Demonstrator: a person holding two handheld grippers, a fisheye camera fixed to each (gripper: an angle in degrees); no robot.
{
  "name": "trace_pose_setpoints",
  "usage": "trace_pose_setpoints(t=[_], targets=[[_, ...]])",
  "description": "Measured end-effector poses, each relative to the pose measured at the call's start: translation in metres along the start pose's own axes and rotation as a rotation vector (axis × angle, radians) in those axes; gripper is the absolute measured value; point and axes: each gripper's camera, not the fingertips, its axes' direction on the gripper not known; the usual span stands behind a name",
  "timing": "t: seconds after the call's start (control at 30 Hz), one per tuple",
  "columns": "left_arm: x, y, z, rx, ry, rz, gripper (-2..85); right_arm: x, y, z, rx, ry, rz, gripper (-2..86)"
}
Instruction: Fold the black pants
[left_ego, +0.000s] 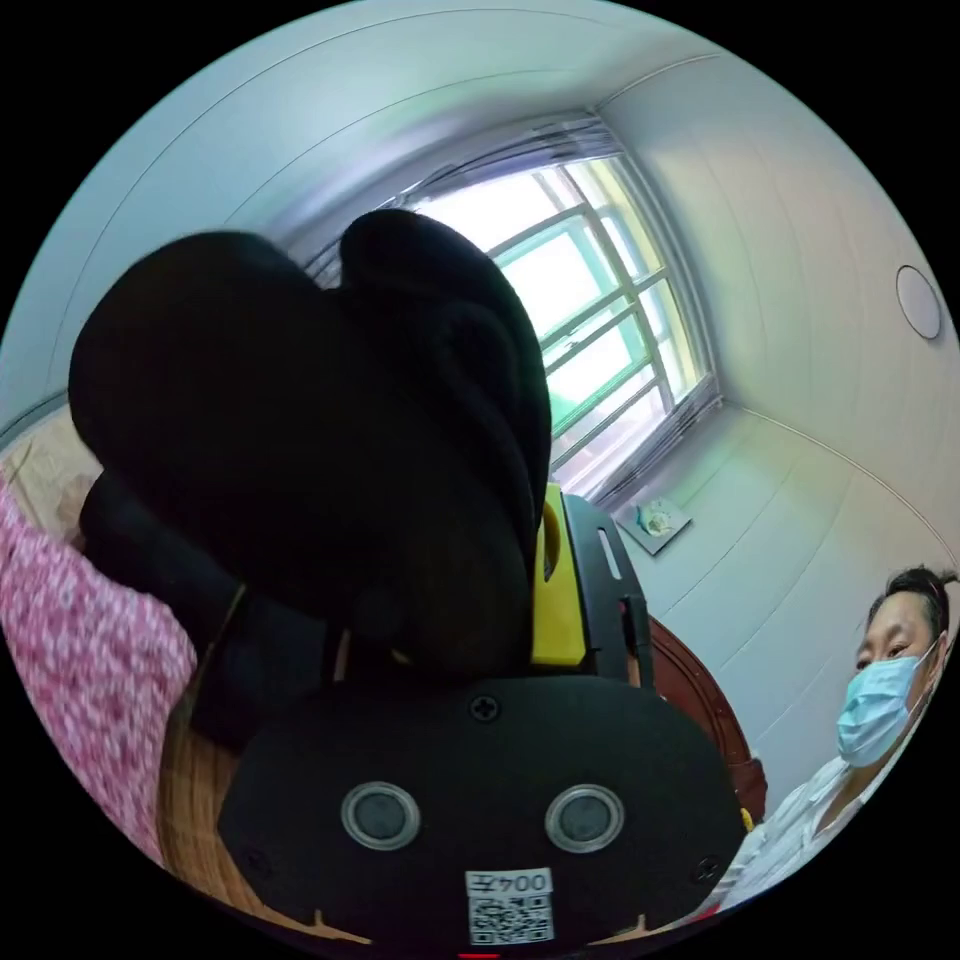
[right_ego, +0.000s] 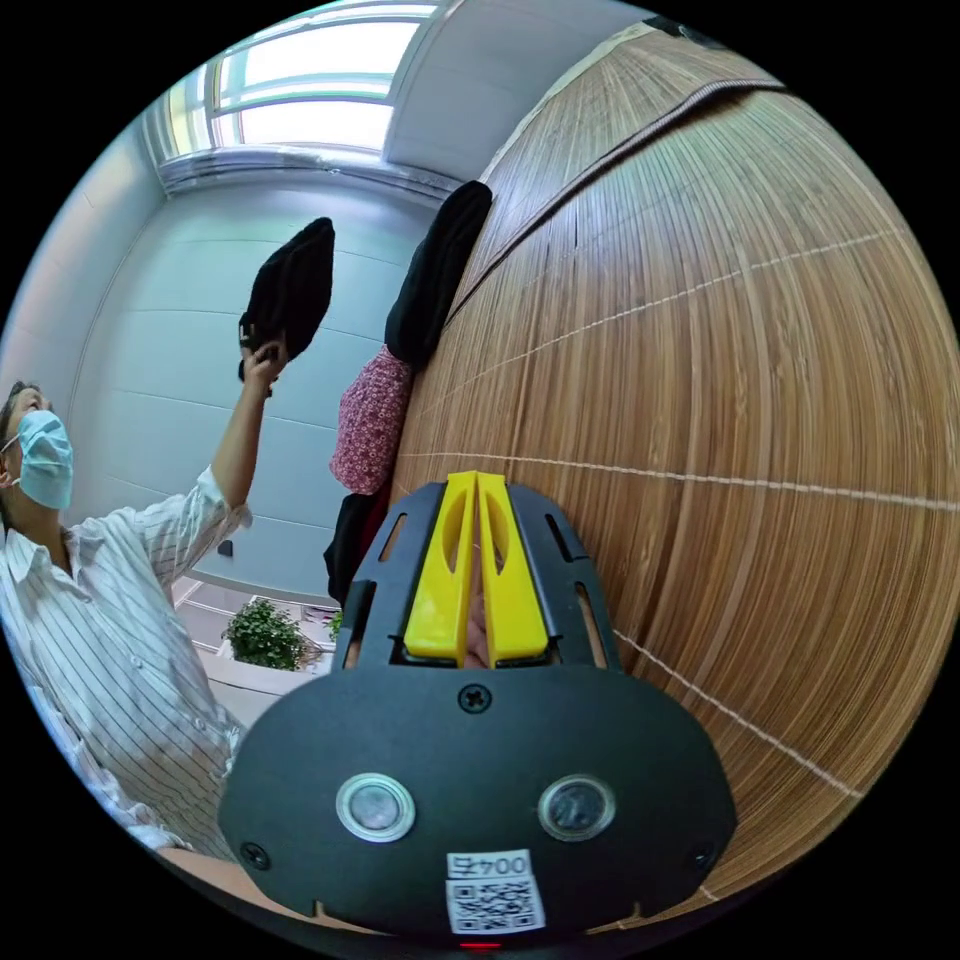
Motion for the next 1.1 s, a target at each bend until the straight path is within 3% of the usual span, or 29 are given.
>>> trace_pose_setpoints(t=[0.1,0.17,0.23,0.33,0.43,0.5,0.6,0.73,0.8,0.97,1.1], targets=[[-0.129,-0.013,0.033,0.024,-0.067,-0.079,14.6,0.001,-0.008,-0.004,-0.003,-0.008,0.008,-0.8],[-0.258,0.018,0.033,-0.014,-0.262,-0.245,13.7,0.002,-0.013,-0.008,-0.003,-0.016,0.006,-0.8],[-0.333,0.053,0.015,-0.074,-0.435,-0.347,12.8,0.002,-0.016,-0.010,-0.003,-0.027,0.005,-0.8],[-0.401,0.090,-0.036,0.033,-0.266,-0.412,11.2,-0.001,-0.020,-0.014,-0.002,-0.030,-0.004,-0.8],[-0.401,0.079,-0.057,-0.012,-0.179,-0.461,9.4,-0.005,-0.022,-0.018,-0.006,-0.047,0.003,-0.8],[-0.381,0.085,-0.086,-0.009,-0.116,-0.528,8.2,-0.009,-0.023,-0.021,-0.007,-0.048,0.005,-0.8],[-0.308,0.113,-0.154,0.004,-0.172,-0.486,6.0,-0.017,-0.022,-0.024,-0.006,-0.047,0.006,-0.8],[-0.207,0.177,-0.202,-0.111,-0.194,-0.202,2.5,-0.031,-0.018,-0.029,-0.008,-0.055,0.007,-0.8],[-0.166,0.240,-0.216,-0.225,-0.188,-0.152,1.4,-0.039,-0.014,-0.030,-0.007,-0.052,0.003,-0.9],[-0.025,0.528,-0.313,-0.619,-0.385,-0.069,0.4,-0.067,0.000,-0.035,-0.008,-0.049,-0.025,-0.8],[0.061,0.686,-0.417,-0.725,-0.498,-0.025,0.2,-0.090,0.011,-0.038,-0.016,-0.038,-0.039,-0.8]])
